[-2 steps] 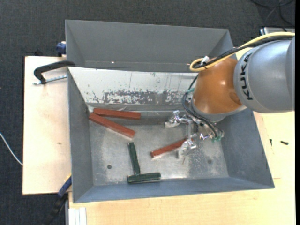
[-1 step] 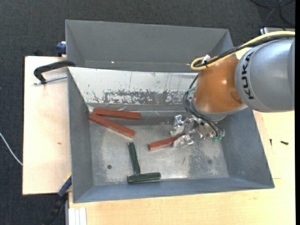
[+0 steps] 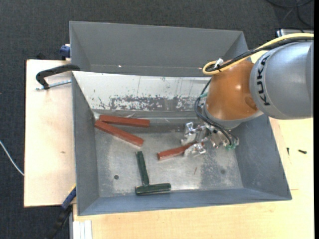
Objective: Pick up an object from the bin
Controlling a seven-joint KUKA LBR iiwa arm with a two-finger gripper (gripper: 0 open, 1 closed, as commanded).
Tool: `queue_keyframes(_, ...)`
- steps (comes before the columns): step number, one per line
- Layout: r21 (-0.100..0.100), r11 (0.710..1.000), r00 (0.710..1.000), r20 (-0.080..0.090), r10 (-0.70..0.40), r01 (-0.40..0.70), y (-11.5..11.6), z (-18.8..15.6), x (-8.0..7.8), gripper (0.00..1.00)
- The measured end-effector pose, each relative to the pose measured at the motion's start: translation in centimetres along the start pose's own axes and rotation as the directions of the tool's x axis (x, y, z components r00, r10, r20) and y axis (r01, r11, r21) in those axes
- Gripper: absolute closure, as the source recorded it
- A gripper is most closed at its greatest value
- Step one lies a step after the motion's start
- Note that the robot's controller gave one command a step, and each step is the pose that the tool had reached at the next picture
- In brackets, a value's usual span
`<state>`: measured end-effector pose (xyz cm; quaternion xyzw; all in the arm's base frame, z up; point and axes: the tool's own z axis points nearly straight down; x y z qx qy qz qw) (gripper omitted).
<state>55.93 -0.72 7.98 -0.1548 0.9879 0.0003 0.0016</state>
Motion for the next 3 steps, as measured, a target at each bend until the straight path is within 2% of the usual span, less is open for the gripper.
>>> queue_keyframes(2, -0.002, 1.0, 1.0, -0.005, -0.001, 0.001, 0.1, -2.0, 0.1, 1.0)
queue_keyframes(3, 0.001, 1.0, 1.0, 0.002, -0.001, 0.001, 0.0, -3.5, 0.0, 1.0)
